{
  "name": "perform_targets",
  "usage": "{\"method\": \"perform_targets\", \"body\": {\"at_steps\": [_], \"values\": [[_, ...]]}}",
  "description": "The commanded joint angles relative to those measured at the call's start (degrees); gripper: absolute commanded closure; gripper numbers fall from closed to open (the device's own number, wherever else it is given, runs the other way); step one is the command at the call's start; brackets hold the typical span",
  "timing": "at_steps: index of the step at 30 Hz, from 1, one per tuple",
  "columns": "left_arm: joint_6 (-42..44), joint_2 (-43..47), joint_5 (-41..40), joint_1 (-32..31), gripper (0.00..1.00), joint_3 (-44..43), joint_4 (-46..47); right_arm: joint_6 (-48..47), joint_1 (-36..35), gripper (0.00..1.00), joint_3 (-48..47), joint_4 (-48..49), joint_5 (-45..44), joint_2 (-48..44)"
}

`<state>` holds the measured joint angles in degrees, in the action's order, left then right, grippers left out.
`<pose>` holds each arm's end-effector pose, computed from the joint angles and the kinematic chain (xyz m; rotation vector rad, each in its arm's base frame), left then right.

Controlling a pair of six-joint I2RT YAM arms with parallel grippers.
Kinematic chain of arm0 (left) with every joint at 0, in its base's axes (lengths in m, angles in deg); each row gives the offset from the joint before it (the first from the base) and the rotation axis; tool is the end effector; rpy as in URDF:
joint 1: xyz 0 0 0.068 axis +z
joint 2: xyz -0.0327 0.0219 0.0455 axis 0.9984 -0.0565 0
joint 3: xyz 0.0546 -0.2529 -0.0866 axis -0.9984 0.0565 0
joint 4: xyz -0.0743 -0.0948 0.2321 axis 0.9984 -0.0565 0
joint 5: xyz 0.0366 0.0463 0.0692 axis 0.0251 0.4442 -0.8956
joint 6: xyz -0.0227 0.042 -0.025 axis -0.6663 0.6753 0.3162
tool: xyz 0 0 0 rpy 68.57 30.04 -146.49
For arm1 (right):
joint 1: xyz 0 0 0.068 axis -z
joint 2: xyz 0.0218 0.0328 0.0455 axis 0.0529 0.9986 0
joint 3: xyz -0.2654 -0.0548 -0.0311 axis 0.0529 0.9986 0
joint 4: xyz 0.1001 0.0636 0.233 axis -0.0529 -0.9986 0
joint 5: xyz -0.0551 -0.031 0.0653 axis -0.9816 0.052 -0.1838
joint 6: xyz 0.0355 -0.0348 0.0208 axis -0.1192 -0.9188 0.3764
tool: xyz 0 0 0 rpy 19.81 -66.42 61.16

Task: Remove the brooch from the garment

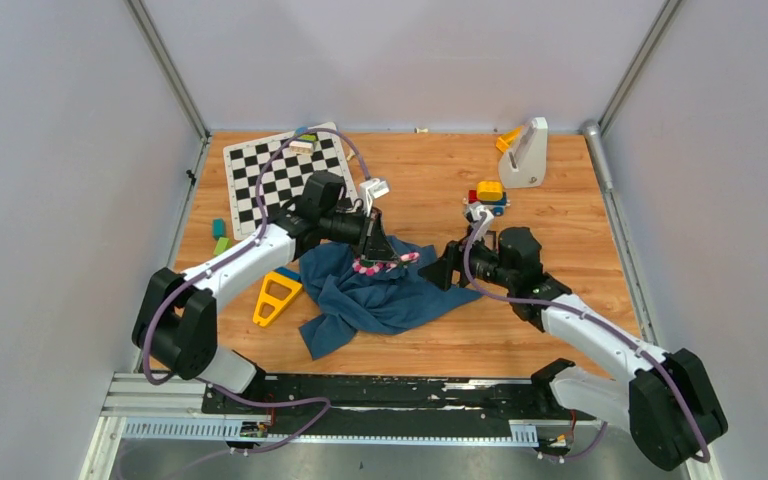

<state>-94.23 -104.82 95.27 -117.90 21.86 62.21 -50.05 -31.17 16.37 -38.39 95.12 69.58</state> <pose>0.2609 -0.1897 0.2578 0.7997 2.1828 -1.4259 0.1997 0.1255 0.2259 -0.4729 2.0266 1.0090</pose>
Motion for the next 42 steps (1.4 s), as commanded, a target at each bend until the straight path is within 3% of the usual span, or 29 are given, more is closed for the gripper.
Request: {"method": "perform_targets", "body": {"at_steps": [1, 8, 14, 25, 29, 33, 38, 40, 42], "values": [[0.01, 5.36, 1.09, -0.06, 1.00, -5.60, -5.56, -7.77, -1.74, 0.33, 3.55, 14.64, 3.68, -5.23], [1.95, 9.61, 0.24, -0.07, 1.00, -9.75, -12.25, -19.38, -2.11, 0.36, -0.52, 14.25, 12.13, -5.64], [3.86, 11.46, 1.63, -0.07, 1.00, -12.64, -16.68, -26.15, -3.00, 0.36, -3.55, 15.76, 13.93, -1.65], [3.76, 14.56, 4.24, 0.02, 1.00, -13.74, -17.02, -25.06, -4.31, 0.39, -6.43, 20.95, 20.47, 6.44], [2.27, 15.91, 4.86, -0.02, 1.00, -12.63, -14.08, -22.63, -4.29, 0.51, -7.17, 21.84, 22.91, 8.69], [0.75, 15.71, 6.21, 0.02, 1.00, -11.28, -11.47, -18.74, -4.29, 0.49, -6.78, 26.03, 25.60, 8.65], [1.19, 14.95, 5.11, 0.15, 1.00, -10.93, -11.49, -18.65, -4.33, 0.92, -11.42, 17.95, 26.61, 9.28], [1.54, 14.70, 4.06, 0.24, 1.00, -10.63, -11.55, -17.90, -4.31, 1.00, -12.99, 14.65, 28.17, 9.92], [1.61, 14.10, 3.45, 0.28, 1.00, -10.22, -11.62, -16.08, -4.34, 1.00, -12.71, 14.66, 28.15, 9.70]]}}
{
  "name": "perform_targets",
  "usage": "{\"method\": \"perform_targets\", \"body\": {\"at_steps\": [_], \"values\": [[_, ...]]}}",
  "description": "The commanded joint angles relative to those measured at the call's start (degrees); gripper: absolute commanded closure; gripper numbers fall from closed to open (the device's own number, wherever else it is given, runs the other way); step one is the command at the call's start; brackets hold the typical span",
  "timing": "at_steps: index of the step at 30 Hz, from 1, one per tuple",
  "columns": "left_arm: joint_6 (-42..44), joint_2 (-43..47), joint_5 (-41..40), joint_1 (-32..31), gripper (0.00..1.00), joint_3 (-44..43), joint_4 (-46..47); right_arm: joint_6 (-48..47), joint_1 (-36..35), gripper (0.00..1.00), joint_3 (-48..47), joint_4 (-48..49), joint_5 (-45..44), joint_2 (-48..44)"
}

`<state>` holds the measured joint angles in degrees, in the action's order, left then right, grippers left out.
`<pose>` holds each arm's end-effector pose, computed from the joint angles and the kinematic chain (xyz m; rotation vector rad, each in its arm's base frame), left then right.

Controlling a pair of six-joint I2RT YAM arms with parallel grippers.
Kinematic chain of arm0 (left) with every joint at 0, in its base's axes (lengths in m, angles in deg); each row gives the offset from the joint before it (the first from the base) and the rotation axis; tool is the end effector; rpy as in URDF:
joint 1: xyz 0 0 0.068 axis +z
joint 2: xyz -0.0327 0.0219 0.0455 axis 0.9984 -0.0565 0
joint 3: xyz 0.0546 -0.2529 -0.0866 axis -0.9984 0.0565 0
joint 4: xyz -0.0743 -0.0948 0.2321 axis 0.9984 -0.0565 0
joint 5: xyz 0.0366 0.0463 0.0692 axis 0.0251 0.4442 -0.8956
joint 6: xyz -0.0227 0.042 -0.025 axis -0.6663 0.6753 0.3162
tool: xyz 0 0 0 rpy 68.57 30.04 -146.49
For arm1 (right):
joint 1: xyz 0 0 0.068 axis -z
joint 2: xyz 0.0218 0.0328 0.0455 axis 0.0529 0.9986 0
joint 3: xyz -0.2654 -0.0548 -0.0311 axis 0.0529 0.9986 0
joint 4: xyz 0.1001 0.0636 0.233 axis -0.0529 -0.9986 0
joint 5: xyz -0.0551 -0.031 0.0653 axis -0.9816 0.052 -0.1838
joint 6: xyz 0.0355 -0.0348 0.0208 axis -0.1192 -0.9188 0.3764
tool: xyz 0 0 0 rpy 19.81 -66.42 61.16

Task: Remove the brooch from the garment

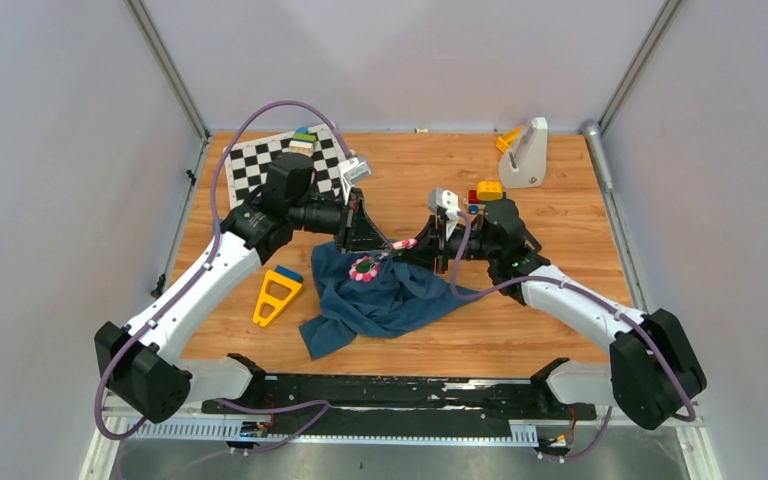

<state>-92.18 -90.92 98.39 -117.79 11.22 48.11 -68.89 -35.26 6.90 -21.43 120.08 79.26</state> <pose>0.2161 -0.1635 0.3680 0.9125 1.9419 -1.4393 0.2171 0.1703 0.2728 -1.1308 1.3916 1.1961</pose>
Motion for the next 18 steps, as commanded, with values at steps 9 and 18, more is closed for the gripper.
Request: {"method": "perform_targets", "body": {"at_steps": [9, 18], "values": [[0.94, -1.59, -4.05, 0.33, 1.00, 1.11, 0.61, 5.35, -0.25, 1.00, -1.63, -3.78, 1.56, -4.08], [1.01, -3.50, -4.49, 0.35, 0.98, 1.92, 0.66, 5.66, -0.12, 1.00, -1.43, -7.56, 0.12, -6.22]]}}
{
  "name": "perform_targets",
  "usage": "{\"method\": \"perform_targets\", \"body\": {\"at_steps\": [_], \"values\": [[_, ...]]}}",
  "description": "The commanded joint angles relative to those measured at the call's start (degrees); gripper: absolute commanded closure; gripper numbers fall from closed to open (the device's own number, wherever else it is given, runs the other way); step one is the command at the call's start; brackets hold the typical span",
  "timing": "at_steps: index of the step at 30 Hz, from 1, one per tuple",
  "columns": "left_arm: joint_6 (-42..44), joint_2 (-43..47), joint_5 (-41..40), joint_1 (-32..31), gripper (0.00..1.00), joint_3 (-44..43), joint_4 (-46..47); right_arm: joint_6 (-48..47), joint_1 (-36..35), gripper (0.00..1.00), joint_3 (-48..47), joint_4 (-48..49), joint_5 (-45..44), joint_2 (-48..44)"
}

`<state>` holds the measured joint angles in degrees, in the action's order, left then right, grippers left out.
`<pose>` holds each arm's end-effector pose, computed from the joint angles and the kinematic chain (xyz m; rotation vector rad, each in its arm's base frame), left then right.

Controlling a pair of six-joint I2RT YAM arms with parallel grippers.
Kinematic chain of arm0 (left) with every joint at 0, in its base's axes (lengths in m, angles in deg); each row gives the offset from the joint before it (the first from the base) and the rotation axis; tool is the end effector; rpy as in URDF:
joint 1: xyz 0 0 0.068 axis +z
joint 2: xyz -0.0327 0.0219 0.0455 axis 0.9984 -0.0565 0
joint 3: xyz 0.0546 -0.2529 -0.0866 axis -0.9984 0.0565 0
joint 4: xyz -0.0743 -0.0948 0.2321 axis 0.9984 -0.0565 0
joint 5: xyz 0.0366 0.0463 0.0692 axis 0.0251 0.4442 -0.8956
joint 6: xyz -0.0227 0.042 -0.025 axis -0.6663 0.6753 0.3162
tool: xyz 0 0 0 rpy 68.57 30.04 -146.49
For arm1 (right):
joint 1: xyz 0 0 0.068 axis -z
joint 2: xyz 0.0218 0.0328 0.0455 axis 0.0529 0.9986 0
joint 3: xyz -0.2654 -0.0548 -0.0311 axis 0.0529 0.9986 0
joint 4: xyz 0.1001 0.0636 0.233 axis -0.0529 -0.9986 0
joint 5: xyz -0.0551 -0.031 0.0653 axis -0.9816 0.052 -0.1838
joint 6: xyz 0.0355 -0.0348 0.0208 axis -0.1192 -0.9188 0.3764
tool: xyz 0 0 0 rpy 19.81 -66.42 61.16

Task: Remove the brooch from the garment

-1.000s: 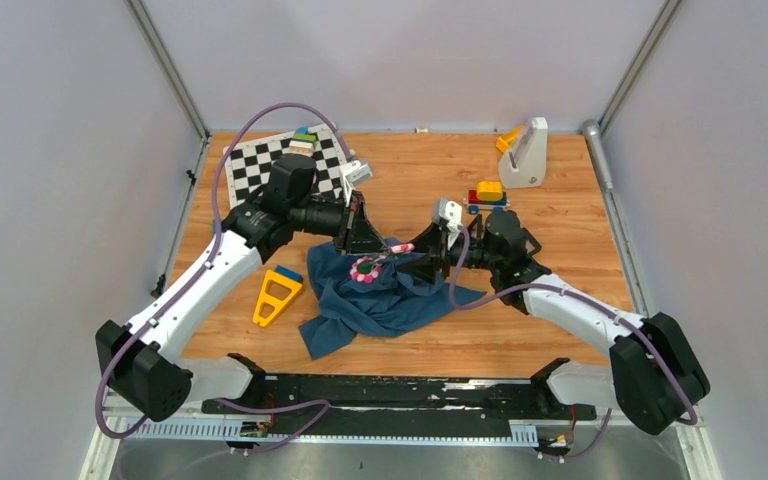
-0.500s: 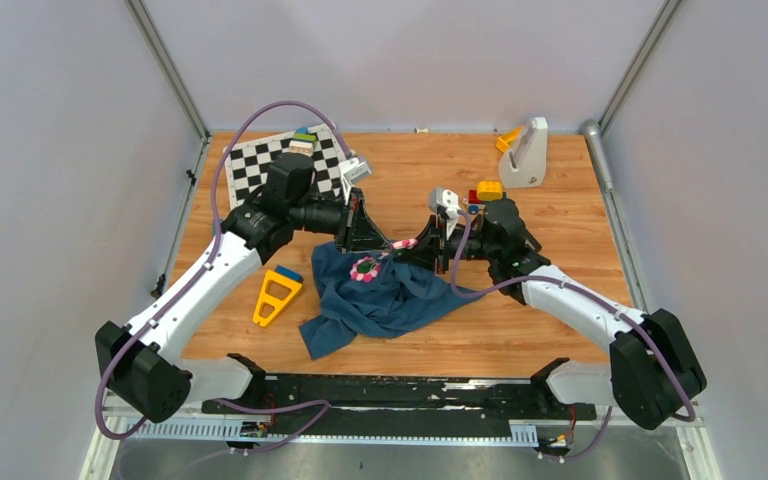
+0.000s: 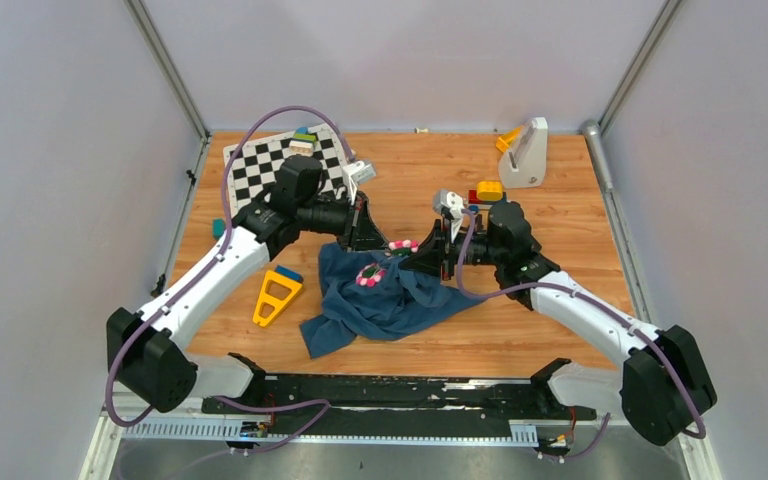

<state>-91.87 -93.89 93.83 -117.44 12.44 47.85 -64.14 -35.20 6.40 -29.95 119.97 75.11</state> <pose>0.2301 -0.1678 0.3462 0.8410 2.0495 -1.3624 0.2061 0.1630 0.2796 -1.0756 1.5225 1.2706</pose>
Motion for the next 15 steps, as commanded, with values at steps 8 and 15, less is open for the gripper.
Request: {"method": "perform_targets", "body": {"at_steps": [8, 15], "values": [[-0.97, 2.53, 1.77, 0.00, 0.60, 5.00, 8.28, 6.15, -0.18, 1.00, -0.79, 1.55, 0.49, -1.80], [-2.34, 8.26, -3.88, 0.01, 0.14, 14.02, 19.75, 10.74, -0.23, 1.00, -1.06, -2.60, -3.18, -2.47]]}}
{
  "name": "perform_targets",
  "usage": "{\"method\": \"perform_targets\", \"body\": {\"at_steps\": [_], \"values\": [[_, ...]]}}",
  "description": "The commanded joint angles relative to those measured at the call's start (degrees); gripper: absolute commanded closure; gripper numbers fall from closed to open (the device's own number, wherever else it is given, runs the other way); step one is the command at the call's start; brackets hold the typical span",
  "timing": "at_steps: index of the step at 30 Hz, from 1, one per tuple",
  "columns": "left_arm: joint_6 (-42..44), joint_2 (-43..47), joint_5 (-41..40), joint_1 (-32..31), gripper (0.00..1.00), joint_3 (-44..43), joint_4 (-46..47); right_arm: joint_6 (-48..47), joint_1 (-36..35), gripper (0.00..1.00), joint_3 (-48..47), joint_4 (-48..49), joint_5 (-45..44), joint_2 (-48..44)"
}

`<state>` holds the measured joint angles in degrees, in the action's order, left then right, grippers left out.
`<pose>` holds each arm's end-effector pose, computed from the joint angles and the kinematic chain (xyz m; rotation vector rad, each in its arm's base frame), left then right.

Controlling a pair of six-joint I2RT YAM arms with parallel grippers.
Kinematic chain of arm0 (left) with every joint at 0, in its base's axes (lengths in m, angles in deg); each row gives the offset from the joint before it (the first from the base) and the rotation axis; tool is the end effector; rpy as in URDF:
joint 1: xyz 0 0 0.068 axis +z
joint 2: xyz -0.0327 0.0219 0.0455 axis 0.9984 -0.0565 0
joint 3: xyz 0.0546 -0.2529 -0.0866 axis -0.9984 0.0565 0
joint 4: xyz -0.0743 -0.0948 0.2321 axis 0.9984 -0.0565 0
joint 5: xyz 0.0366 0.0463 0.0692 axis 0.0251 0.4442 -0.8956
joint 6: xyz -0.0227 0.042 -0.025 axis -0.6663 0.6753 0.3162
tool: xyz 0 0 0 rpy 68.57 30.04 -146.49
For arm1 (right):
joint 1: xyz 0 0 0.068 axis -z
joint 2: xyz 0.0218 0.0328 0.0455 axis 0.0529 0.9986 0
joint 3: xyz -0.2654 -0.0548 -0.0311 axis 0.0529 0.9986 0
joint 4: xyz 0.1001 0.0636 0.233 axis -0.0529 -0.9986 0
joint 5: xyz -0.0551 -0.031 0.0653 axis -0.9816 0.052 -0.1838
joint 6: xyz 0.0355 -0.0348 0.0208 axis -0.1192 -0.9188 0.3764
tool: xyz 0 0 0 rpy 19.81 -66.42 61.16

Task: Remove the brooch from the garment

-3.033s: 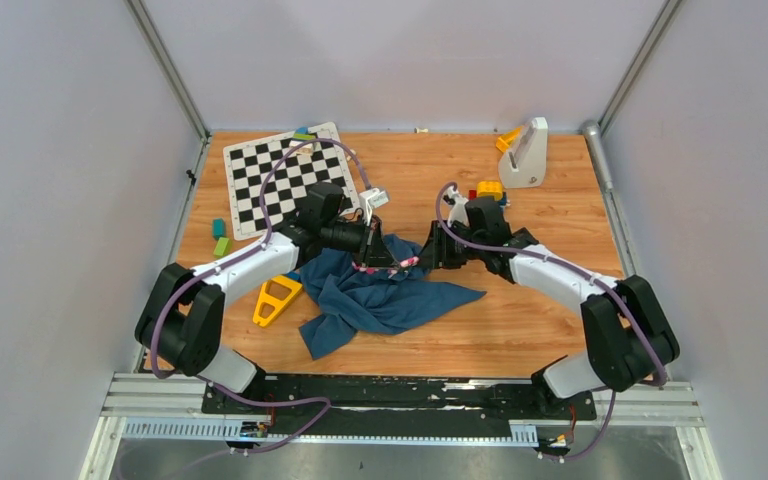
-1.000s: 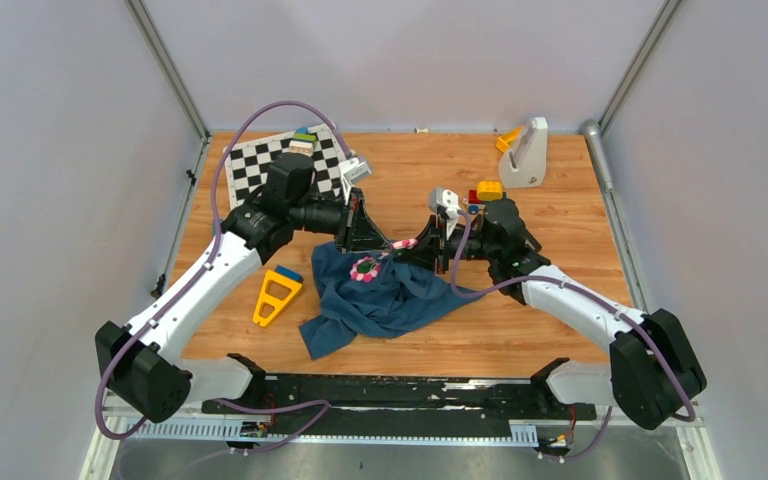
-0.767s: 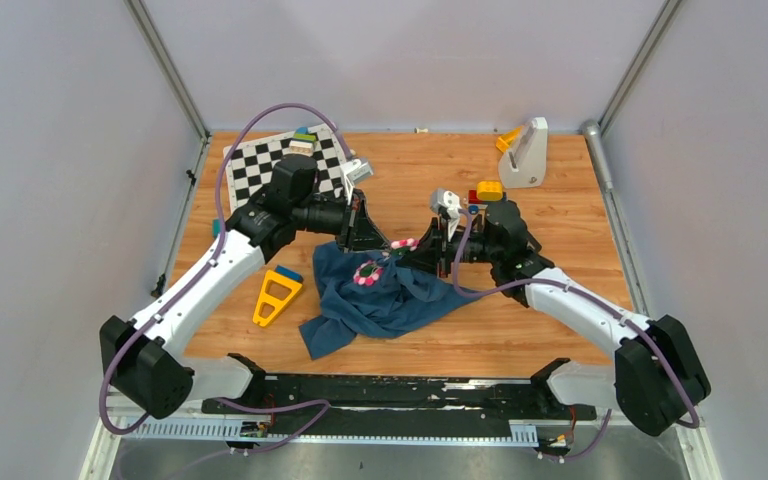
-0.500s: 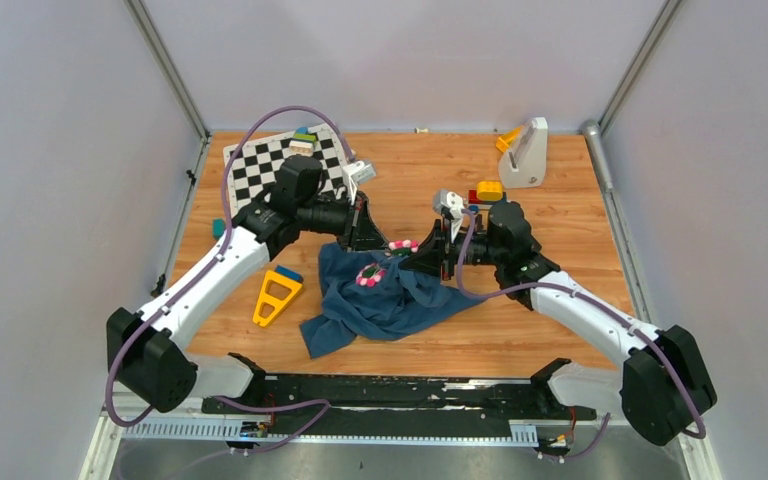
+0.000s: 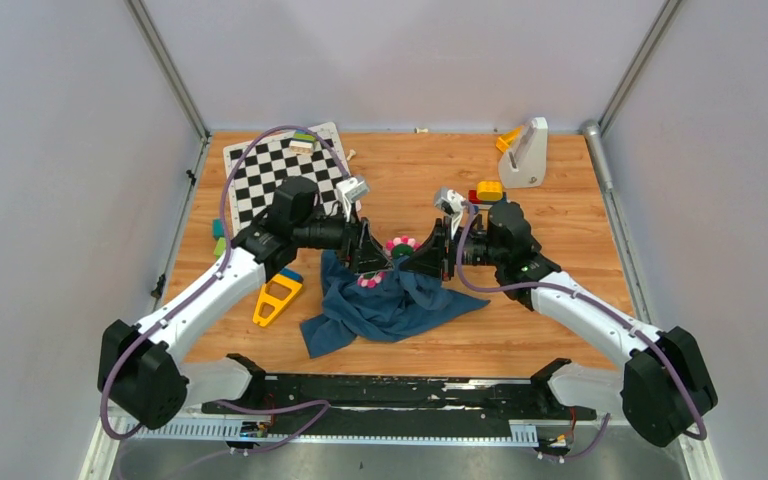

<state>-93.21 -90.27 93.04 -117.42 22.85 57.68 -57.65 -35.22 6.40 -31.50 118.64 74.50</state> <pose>0.2207 -0.1617 0.3157 0.8224 2.0121 -1.3543 0.2050 0.1618 0.2795 -0.9819 1.6280 1.3317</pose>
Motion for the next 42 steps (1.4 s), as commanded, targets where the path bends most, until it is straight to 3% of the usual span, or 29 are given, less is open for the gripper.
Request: {"method": "perform_targets", "body": {"at_steps": [1, 6, 10, 16, 19, 23, 39, 42], "values": [[-1.17, 5.13, -3.96, -0.02, 0.07, 4.48, 12.28, 5.78, -0.17, 1.00, -0.91, -1.06, -1.71, -2.03], [-3.11, 8.99, -8.86, -0.02, 0.04, 14.60, 26.82, 10.84, -0.20, 1.00, 0.75, -0.41, -1.49, -3.75], [-3.41, 11.27, -8.41, 0.02, 0.04, 21.51, 41.80, 13.96, -0.16, 1.00, 1.31, -0.31, -1.71, -4.63], [-1.53, 14.85, -8.51, 0.00, 0.05, 29.91, 54.41, 17.74, -0.09, 1.00, 1.66, 0.52, -0.81, -5.27], [-0.88, 15.07, -8.27, -0.02, 0.12, 33.27, 59.13, 18.84, -0.08, 1.00, 2.18, 1.94, 0.62, -5.18], [-3.43, 11.79, -4.48, -0.02, 0.20, 34.52, 67.75, 19.15, -0.09, 1.00, 2.49, 2.39, 1.78, -5.07], [-15.58, -1.53, 1.61, -0.07, 0.24, 30.26, 84.38, 19.33, -0.16, 1.00, 3.42, 4.54, 4.05, -5.07], [-17.56, -4.55, 3.22, -0.11, 0.32, 28.54, 86.04, 19.41, -0.16, 1.00, 3.47, 4.92, 4.53, -5.08]]}}
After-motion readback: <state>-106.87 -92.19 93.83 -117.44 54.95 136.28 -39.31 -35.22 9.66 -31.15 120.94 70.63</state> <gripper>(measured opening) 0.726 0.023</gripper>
